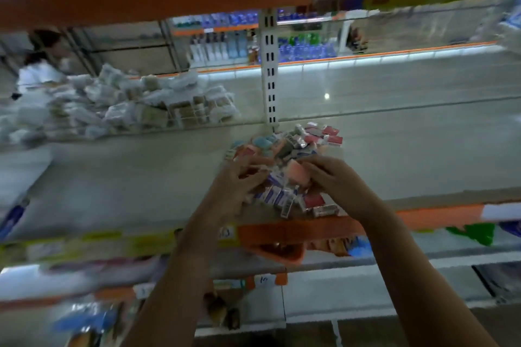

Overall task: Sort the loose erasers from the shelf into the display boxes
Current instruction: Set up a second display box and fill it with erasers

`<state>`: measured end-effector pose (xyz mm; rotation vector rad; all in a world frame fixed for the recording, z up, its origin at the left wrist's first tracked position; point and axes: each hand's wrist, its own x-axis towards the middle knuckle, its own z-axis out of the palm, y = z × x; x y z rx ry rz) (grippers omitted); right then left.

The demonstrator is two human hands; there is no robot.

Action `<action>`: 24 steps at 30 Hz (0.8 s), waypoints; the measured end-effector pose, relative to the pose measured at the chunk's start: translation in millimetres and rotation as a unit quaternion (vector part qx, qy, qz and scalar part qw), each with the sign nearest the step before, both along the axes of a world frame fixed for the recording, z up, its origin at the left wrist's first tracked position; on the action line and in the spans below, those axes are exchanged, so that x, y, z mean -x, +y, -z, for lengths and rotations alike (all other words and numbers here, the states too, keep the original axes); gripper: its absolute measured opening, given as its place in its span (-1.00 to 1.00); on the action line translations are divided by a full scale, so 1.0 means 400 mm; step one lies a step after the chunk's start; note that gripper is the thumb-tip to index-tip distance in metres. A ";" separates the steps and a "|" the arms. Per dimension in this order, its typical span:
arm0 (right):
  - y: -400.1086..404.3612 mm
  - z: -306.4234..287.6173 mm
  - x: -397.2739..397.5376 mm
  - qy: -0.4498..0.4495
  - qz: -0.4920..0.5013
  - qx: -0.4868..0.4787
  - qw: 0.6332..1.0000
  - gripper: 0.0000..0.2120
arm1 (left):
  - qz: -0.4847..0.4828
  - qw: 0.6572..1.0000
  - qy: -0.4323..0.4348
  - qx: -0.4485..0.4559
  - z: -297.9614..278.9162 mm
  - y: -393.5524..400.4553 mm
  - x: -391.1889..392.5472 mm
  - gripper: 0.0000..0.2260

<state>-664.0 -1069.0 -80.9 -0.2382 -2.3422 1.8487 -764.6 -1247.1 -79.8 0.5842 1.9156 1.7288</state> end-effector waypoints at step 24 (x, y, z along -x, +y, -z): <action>-0.928 0.000 0.304 -0.056 -0.278 0.211 0.935 -0.80 | -0.260 0.965 0.039 0.013 -0.063 -1.000 -0.006 -0.78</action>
